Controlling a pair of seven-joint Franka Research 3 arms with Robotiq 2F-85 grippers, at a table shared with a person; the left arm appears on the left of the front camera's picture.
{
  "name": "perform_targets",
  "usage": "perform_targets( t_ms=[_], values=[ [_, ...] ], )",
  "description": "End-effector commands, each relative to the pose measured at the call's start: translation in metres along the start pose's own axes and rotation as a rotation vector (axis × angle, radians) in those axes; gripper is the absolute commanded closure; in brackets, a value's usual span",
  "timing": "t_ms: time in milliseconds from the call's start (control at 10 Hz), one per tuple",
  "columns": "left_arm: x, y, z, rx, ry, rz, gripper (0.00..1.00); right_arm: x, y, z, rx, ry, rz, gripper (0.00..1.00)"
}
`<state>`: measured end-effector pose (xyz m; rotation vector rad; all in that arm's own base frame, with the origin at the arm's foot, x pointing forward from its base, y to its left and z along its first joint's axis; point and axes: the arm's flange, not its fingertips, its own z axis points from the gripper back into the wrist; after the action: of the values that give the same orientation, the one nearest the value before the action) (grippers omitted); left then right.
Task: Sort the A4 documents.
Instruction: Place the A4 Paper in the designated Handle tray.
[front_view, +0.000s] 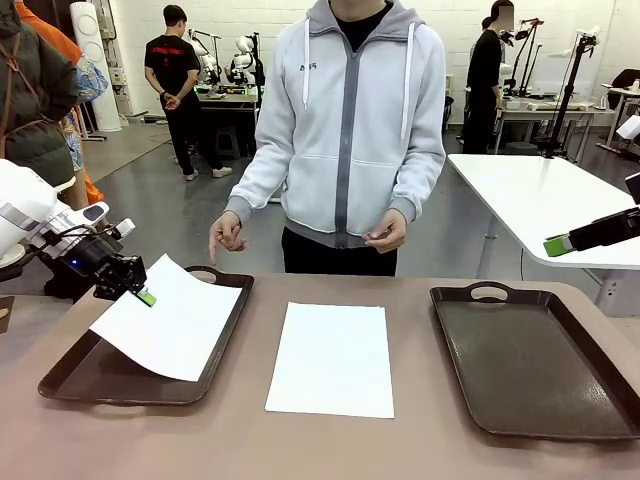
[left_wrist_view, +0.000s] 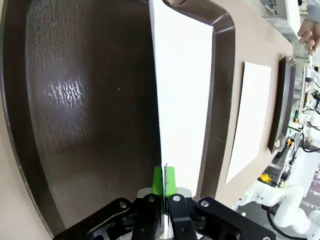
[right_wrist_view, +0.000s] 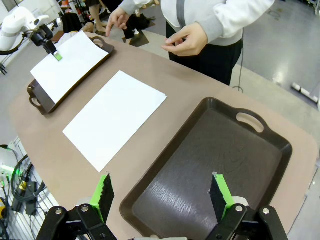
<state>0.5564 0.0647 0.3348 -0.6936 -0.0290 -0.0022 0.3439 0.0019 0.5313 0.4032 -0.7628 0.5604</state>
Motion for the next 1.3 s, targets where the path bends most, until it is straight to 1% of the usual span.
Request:
perform_targets(
  t_ms=[0,200,300,400,500,600,700,800,900,1000,1100,1200],
  values=[
    [0.0,-0.003,0.002,0.023,-0.008,0.026,0.99,0.0,0.0,-0.003,0.016,-0.003,-0.003,0.0],
    [-0.001,-0.001,0.0,0.017,-0.002,0.047,0.99,0.0,0.0,-0.003,0.016,-0.003,-0.003,0.0],
    [-0.002,-0.001,0.0,0.014,0.003,0.046,0.79,0.0,0.0,-0.003,0.016,-0.003,-0.003,0.0],
    [-0.003,0.0,0.001,0.018,0.002,0.047,0.79,0.0,0.0,-0.003,0.016,-0.003,-0.003,0.0],
    [-0.004,0.0,0.002,0.024,-0.001,0.049,0.59,0.0,0.0,-0.003,0.016,-0.003,-0.003,0.0],
    [-0.006,0.001,0.005,0.029,-0.022,0.051,0.75,0.0,0.0,-0.003,0.016,-0.003,-0.003,0.0],
    [-0.009,0.0,0.009,0.041,-0.032,0.053,0.39,0.0,0.0,-0.003,0.016,-0.003,-0.003,0.0],
    [-0.011,-0.001,0.012,0.073,-0.034,0.061,0.55,0.0,0.0,-0.003,0.016,-0.003,-0.003,0.0],
    [-0.013,-0.002,0.014,0.093,-0.034,0.064,0.19,0.0,0.0,-0.003,0.016,-0.003,-0.003,0.0],
    [-0.016,-0.007,0.017,0.105,-0.042,0.054,0.35,0.0,0.0,-0.003,0.016,-0.003,-0.003,0.0],
    [-0.017,-0.011,0.019,0.132,-0.043,0.047,0.0,0.0,0.0,-0.003,0.016,-0.003,-0.003,0.0],
    [-0.017,-0.012,0.021,0.144,-0.042,0.044,0.15,0.0,0.0,-0.003,0.016,-0.003,-0.003,0.0]
  ],
)
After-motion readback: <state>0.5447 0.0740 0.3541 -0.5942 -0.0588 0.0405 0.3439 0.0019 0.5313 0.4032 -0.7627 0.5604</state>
